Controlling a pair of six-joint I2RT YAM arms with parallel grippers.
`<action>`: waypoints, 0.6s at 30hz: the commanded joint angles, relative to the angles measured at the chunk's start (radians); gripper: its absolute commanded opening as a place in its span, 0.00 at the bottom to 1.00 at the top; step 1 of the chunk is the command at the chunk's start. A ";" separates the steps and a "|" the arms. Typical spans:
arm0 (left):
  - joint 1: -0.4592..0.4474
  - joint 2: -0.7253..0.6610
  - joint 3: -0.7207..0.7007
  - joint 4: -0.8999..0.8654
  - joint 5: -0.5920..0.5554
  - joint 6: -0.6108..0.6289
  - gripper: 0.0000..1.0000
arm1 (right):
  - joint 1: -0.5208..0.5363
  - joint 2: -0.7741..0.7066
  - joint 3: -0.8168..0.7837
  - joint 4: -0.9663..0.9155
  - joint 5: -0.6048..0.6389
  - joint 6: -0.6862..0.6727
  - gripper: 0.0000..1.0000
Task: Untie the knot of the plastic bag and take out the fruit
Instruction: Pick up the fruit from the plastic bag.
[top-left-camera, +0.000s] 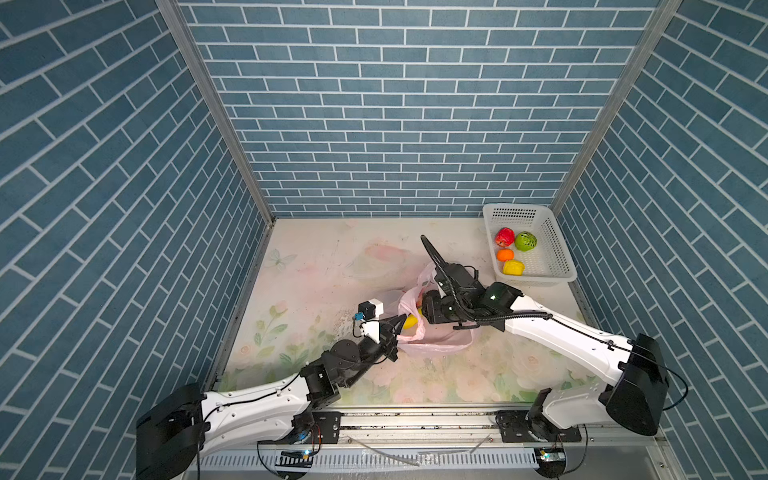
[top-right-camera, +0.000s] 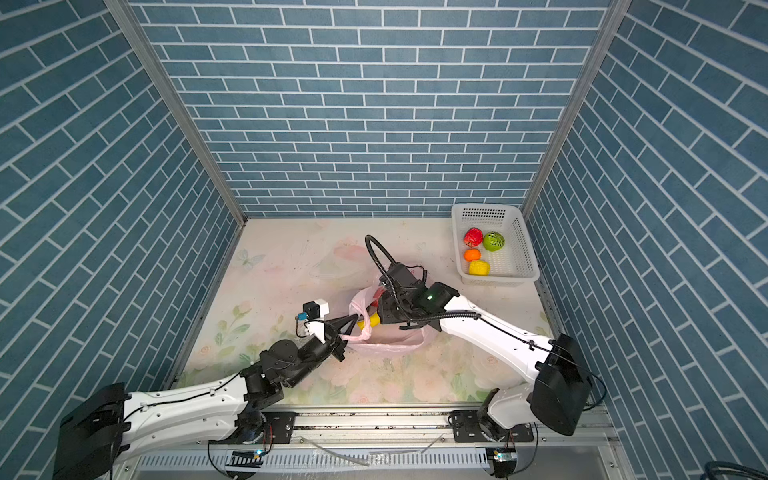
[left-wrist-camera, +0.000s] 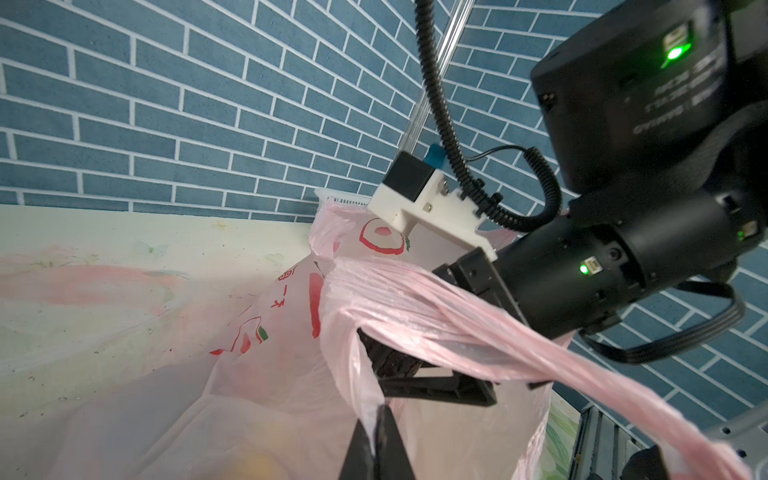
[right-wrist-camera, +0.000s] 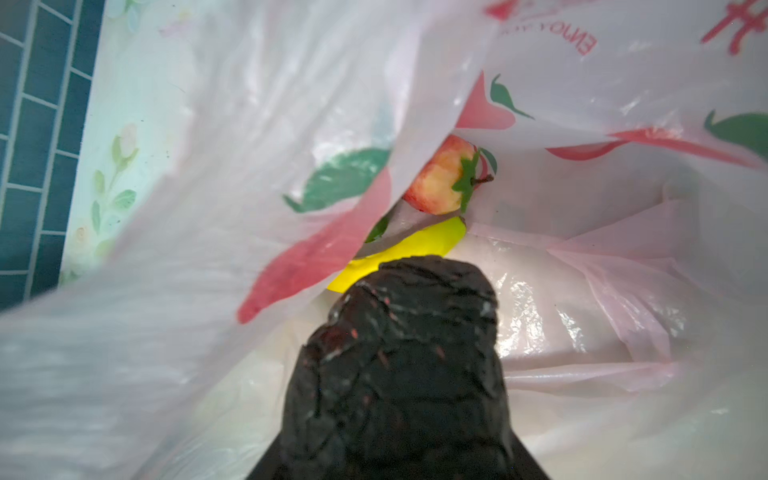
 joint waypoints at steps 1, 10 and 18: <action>0.001 -0.004 0.002 -0.007 -0.007 0.017 0.07 | 0.005 -0.033 0.119 -0.079 0.014 -0.059 0.34; 0.002 -0.021 0.000 -0.030 -0.005 0.018 0.07 | -0.160 -0.043 0.263 -0.114 -0.006 -0.141 0.35; 0.001 -0.062 0.000 -0.088 -0.019 0.018 0.08 | -0.434 0.003 0.334 -0.083 -0.035 -0.255 0.35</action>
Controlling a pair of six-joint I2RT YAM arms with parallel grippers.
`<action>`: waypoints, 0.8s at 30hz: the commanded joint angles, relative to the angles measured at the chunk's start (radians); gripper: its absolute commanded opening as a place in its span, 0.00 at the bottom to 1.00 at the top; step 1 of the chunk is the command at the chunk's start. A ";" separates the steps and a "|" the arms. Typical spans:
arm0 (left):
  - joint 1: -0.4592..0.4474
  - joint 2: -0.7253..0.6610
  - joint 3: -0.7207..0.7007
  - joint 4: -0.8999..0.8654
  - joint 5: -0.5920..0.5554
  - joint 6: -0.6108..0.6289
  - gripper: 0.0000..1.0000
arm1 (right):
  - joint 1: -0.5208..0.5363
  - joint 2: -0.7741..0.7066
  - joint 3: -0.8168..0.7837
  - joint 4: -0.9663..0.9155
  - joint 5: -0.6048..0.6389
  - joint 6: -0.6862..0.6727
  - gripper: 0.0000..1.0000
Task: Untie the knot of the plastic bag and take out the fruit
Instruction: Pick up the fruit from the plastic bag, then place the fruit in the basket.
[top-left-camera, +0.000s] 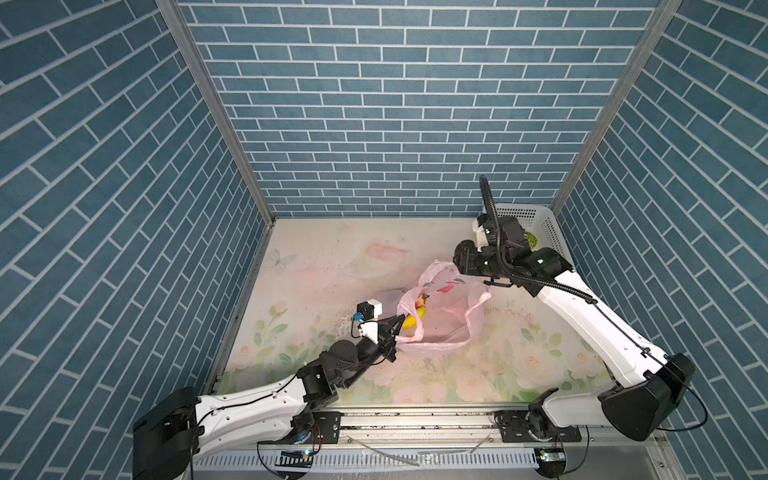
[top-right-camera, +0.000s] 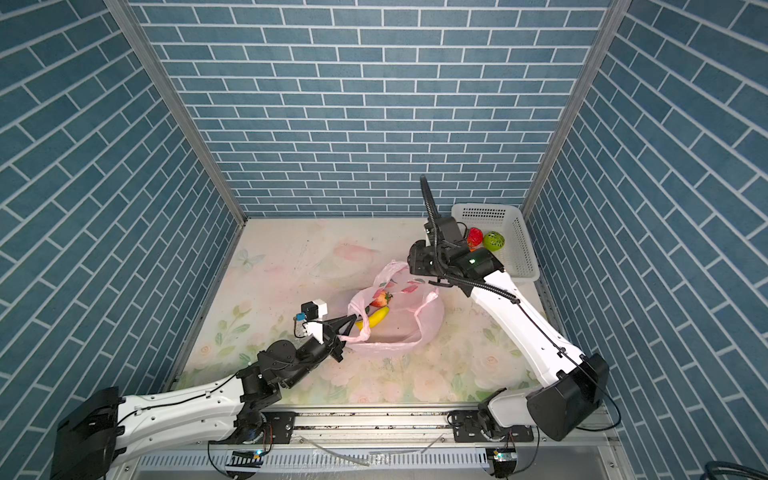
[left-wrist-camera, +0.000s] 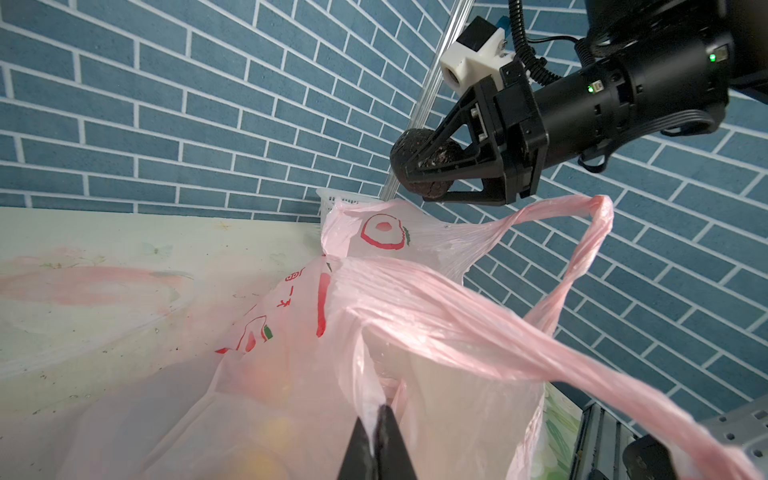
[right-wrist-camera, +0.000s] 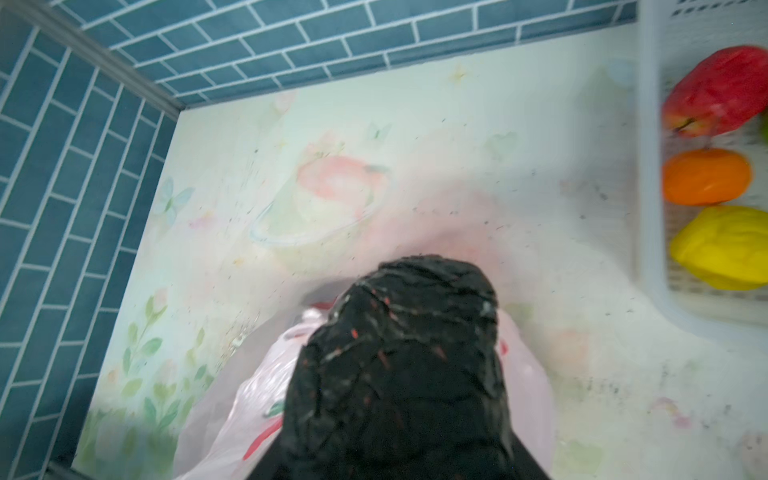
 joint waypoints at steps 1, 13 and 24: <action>0.002 -0.020 0.002 -0.045 -0.019 0.010 0.09 | -0.098 0.039 0.072 0.009 -0.031 -0.089 0.35; 0.002 -0.002 0.027 -0.070 -0.017 0.004 0.14 | -0.490 0.343 0.005 0.201 -0.090 -0.160 0.34; 0.001 -0.050 0.093 -0.240 -0.045 -0.001 0.35 | -0.590 0.564 0.141 0.154 0.050 -0.199 0.34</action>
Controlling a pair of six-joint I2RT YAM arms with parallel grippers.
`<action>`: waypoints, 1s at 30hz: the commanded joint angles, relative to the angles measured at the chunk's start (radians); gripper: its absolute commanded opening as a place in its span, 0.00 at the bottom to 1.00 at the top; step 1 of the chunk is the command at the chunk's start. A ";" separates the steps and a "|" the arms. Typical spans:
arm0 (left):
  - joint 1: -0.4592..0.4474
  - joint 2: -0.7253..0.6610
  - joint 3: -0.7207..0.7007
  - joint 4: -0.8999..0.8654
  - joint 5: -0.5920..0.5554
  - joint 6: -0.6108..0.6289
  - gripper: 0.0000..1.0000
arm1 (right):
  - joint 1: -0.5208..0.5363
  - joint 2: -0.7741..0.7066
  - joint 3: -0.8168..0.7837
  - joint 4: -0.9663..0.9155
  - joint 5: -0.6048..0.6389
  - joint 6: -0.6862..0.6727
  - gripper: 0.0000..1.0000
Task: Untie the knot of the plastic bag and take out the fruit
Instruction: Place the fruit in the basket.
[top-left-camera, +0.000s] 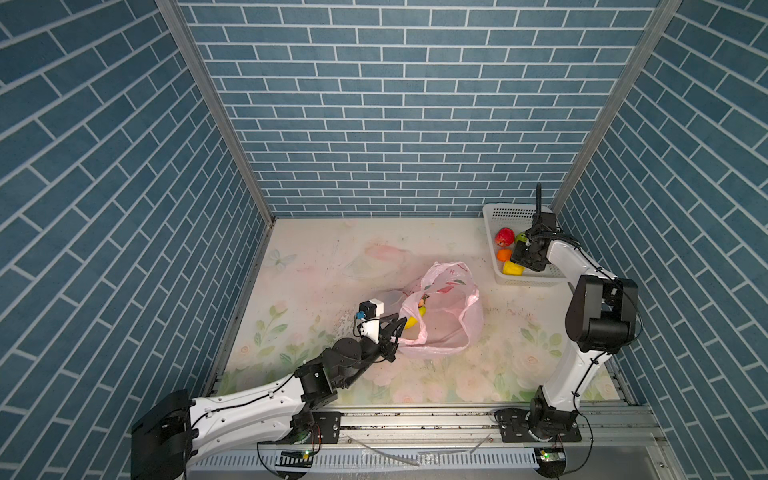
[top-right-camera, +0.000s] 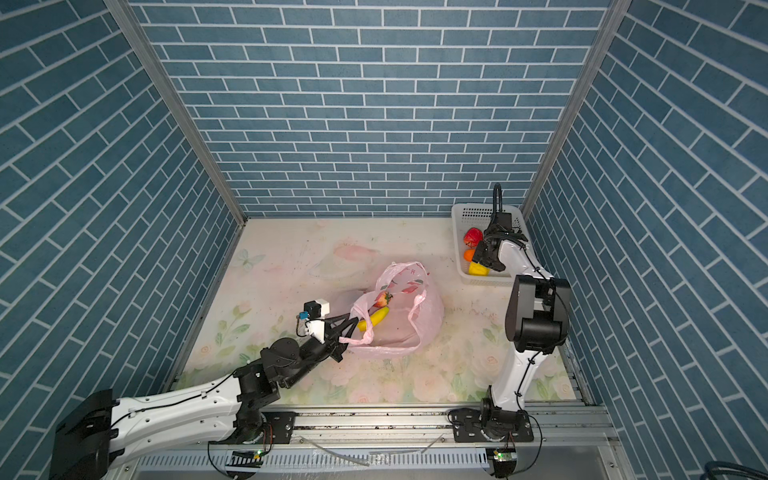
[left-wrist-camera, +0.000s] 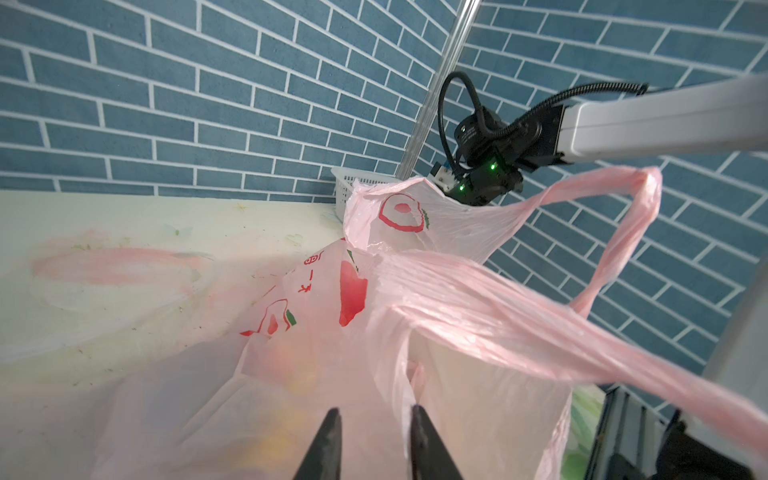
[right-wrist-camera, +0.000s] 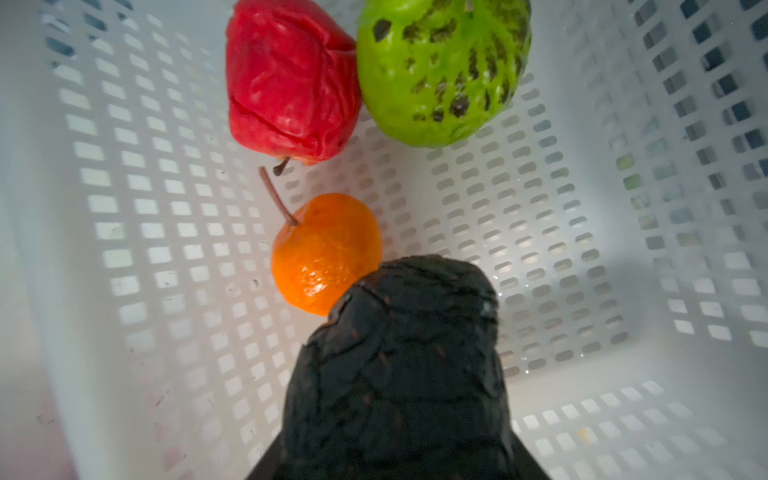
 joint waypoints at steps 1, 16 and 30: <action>0.002 -0.032 0.054 -0.100 -0.024 0.004 0.39 | -0.017 0.038 0.088 -0.023 0.062 -0.046 0.35; 0.001 -0.064 0.228 -0.426 0.015 0.030 0.71 | -0.027 0.046 0.101 -0.064 0.107 -0.040 0.69; 0.001 -0.059 0.333 -0.655 0.047 0.000 0.87 | -0.002 -0.056 0.053 -0.084 0.044 -0.028 0.74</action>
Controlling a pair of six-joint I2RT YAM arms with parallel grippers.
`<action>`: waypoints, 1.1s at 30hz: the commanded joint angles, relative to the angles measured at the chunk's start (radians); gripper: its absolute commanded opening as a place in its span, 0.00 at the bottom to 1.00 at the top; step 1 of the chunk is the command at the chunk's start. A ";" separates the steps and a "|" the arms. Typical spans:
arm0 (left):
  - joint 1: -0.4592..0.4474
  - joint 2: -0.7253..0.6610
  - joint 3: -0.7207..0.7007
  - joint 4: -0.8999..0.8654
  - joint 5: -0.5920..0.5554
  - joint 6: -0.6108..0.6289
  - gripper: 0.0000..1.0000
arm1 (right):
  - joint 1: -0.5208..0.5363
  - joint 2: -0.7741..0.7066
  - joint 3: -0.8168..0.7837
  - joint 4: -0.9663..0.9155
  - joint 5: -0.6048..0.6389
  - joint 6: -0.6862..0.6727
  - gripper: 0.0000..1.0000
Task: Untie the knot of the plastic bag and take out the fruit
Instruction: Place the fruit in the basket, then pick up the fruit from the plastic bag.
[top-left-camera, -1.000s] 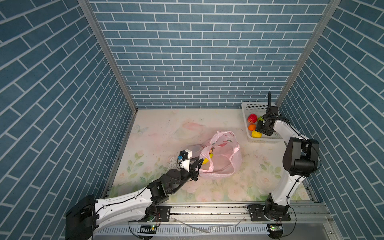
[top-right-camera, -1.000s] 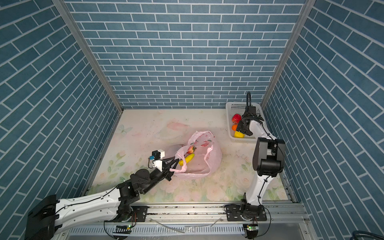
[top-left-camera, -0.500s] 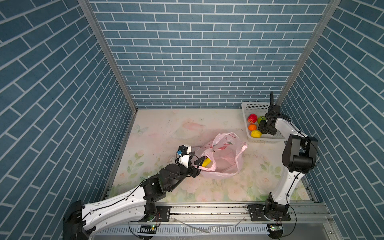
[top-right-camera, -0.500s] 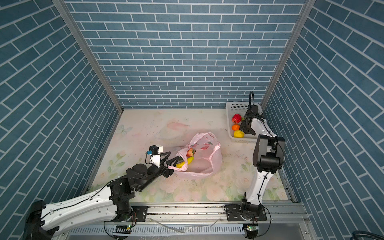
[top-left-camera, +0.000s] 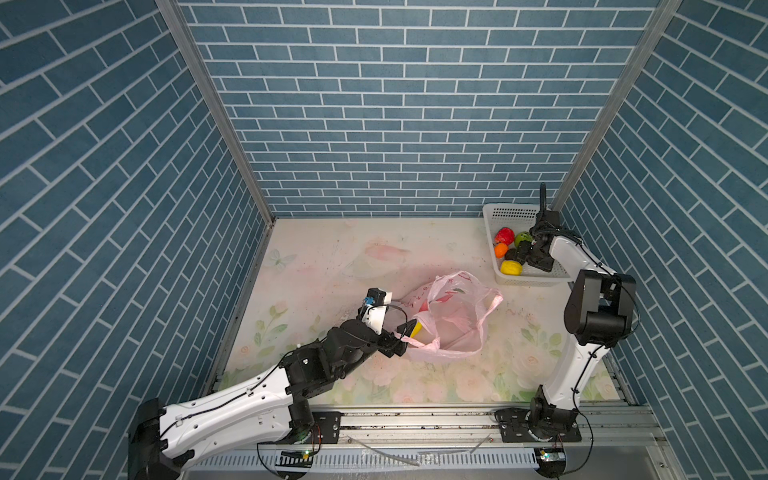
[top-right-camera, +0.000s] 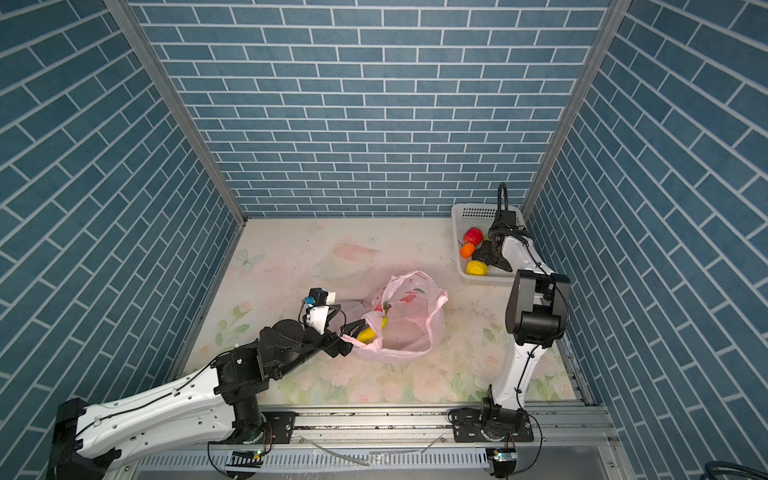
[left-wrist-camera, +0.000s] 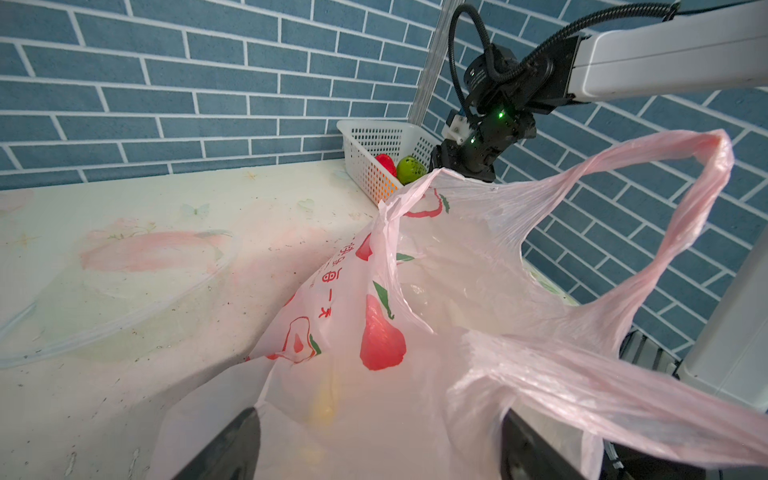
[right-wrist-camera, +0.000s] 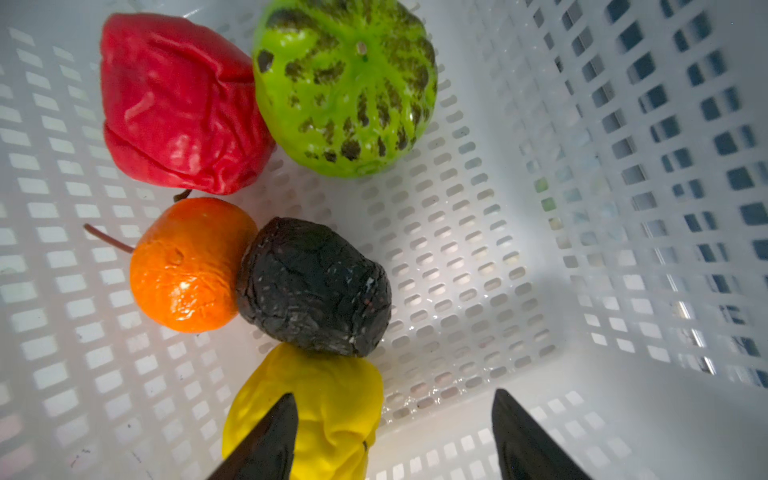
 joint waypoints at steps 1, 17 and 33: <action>0.001 -0.035 0.013 -0.077 0.016 -0.018 0.86 | 0.036 -0.117 -0.019 -0.028 -0.049 -0.021 0.74; 0.001 -0.085 -0.059 -0.106 0.033 -0.170 0.58 | 0.405 -0.454 -0.003 -0.289 -0.276 -0.212 0.79; 0.001 -0.127 -0.161 0.009 -0.038 -0.265 0.29 | 0.842 -0.542 0.110 -0.507 -0.281 -0.164 0.79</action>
